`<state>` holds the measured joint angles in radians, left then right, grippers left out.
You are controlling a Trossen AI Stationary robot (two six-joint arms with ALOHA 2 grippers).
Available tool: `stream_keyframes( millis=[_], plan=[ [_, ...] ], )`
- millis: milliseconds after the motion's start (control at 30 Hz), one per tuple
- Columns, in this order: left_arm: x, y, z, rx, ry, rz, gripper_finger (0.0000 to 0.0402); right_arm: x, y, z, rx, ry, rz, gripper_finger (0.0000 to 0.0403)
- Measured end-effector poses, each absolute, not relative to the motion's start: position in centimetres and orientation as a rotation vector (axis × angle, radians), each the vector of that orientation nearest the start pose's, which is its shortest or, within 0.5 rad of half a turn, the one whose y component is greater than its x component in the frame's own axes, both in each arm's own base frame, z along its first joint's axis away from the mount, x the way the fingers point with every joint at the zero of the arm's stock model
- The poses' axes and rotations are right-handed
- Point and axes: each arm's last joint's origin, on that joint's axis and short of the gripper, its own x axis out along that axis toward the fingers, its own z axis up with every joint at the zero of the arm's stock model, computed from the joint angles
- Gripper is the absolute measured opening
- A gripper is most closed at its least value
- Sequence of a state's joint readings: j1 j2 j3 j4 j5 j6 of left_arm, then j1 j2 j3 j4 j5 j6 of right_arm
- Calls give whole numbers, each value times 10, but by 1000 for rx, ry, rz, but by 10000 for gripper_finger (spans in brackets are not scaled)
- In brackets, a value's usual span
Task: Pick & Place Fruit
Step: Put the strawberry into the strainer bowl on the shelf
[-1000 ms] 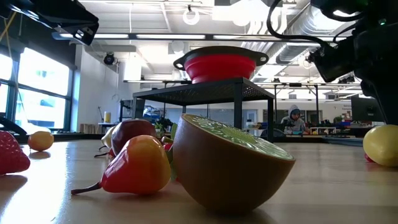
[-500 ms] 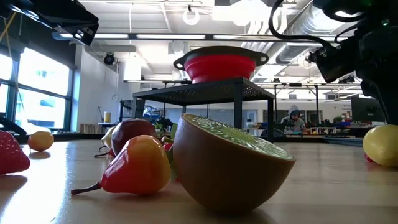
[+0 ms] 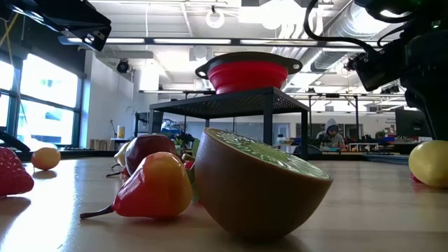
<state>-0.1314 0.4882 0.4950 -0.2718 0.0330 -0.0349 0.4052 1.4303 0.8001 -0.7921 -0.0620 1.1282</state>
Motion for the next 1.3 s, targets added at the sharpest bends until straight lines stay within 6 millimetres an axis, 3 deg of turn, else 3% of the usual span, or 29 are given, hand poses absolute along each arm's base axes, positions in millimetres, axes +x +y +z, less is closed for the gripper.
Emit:
stream_keyframes(
  millis=[1100, 1300],
  plan=[
    [124, -17, 264, -22, 268, -160, 19, 209, 99, 173, 630, 1400, -433, 160],
    [124, -17, 264, -22, 268, -159, 19, 201, 98, 160, 653, 1438, -444, 160]
  ],
)
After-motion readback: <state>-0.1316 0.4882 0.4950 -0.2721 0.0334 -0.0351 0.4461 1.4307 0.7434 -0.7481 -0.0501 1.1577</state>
